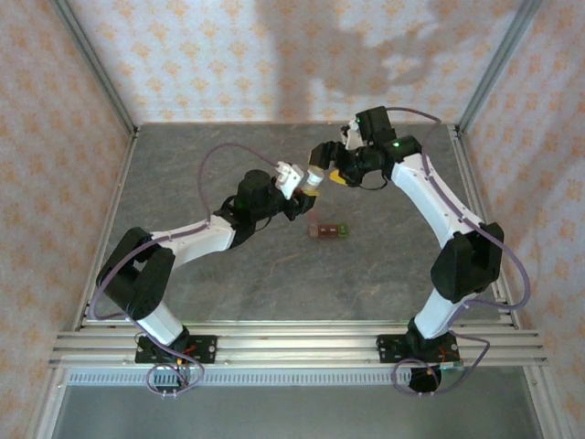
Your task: Sort the pills into containers
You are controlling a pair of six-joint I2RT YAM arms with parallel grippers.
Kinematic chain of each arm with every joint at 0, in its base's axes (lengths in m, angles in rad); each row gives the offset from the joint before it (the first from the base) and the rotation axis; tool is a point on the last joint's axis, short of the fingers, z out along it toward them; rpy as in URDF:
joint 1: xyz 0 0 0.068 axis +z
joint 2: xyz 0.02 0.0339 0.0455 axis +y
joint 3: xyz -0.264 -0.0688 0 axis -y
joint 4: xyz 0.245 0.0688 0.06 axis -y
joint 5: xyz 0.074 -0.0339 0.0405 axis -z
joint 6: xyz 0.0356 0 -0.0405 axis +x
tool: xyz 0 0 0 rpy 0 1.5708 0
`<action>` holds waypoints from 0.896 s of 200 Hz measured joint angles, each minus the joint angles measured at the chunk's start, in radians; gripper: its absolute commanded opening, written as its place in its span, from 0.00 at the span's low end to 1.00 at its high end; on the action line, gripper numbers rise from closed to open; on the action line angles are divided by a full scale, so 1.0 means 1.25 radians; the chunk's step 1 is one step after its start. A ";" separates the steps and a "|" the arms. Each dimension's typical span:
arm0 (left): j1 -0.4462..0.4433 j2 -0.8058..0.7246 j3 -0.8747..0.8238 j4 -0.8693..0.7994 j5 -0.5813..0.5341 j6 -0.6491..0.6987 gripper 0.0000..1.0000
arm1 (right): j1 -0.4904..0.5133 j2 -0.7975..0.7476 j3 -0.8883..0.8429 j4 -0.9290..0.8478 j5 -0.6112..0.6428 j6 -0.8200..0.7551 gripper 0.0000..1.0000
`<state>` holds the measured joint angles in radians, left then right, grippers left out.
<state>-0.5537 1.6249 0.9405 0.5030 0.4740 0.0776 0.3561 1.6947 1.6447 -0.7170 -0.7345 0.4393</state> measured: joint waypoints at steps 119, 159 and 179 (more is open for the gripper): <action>0.068 0.039 0.105 -0.163 0.067 0.023 0.00 | -0.005 0.031 0.034 0.079 0.038 0.093 0.79; 0.068 0.050 0.117 -0.194 0.084 0.023 0.00 | 0.019 0.068 0.037 0.085 0.038 0.103 0.77; 0.068 0.052 0.118 -0.202 0.092 0.023 0.00 | 0.030 0.077 0.044 0.085 0.038 0.103 0.76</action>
<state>-0.4683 1.6897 1.0878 0.2504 0.5892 0.1062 0.3931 1.7912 1.6993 -0.6102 -0.6876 0.5686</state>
